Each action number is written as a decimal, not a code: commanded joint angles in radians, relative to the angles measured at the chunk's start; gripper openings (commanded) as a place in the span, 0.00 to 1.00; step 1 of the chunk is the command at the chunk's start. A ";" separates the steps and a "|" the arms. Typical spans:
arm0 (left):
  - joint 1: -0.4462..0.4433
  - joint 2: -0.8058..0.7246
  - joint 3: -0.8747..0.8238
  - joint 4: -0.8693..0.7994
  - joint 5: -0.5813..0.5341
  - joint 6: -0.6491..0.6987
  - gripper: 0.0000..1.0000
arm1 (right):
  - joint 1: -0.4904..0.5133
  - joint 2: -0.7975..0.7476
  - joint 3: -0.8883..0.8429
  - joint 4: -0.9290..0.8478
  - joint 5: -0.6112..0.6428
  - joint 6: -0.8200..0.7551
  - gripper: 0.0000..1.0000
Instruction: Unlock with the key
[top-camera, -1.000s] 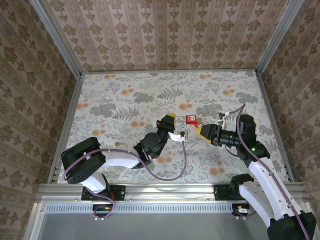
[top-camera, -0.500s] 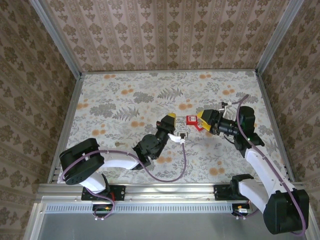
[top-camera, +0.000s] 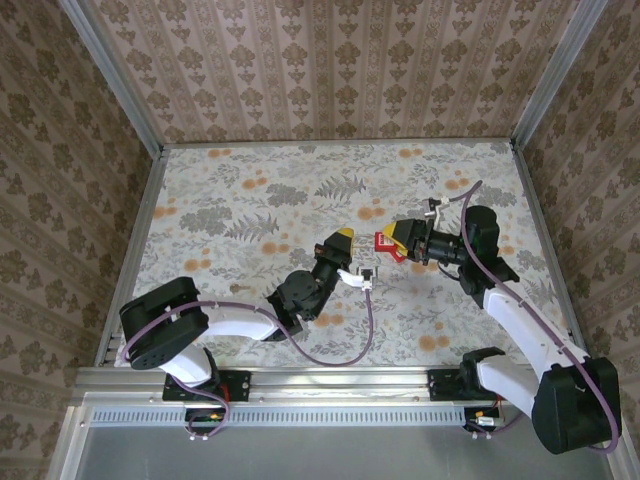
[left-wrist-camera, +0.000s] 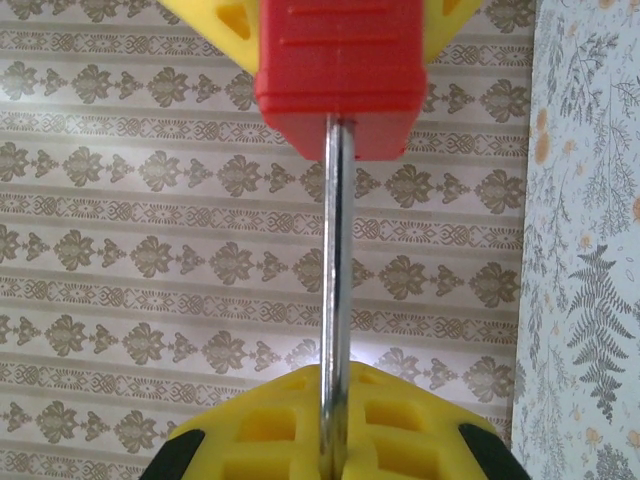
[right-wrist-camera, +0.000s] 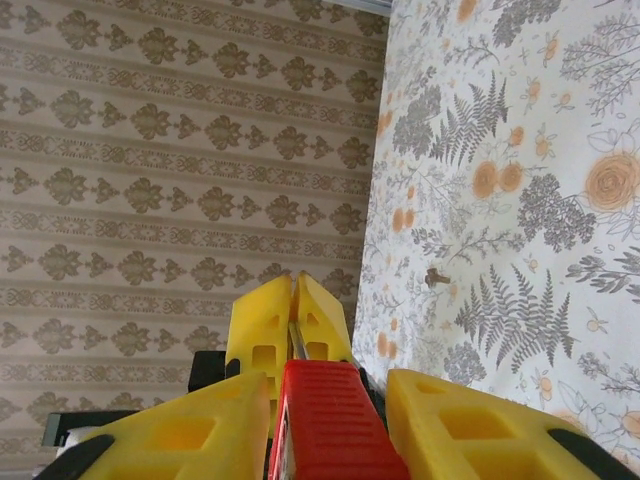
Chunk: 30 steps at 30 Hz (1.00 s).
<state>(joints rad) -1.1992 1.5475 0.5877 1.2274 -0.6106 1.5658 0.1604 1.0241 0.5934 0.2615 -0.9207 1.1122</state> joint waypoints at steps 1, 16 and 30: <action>-0.009 0.009 0.015 0.050 -0.003 0.007 0.00 | 0.017 0.000 0.042 0.004 -0.031 -0.035 0.28; -0.047 0.030 -0.007 0.047 -0.078 0.016 0.75 | 0.028 -0.067 0.121 -0.188 0.025 -0.195 0.17; -0.123 -0.175 -0.037 -0.170 -0.179 -0.101 0.67 | 0.041 -0.083 0.141 -0.214 0.035 -0.279 0.17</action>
<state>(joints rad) -1.2968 1.4361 0.5426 1.1305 -0.7452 1.5265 0.1928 0.9707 0.6971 0.0475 -0.8944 0.8803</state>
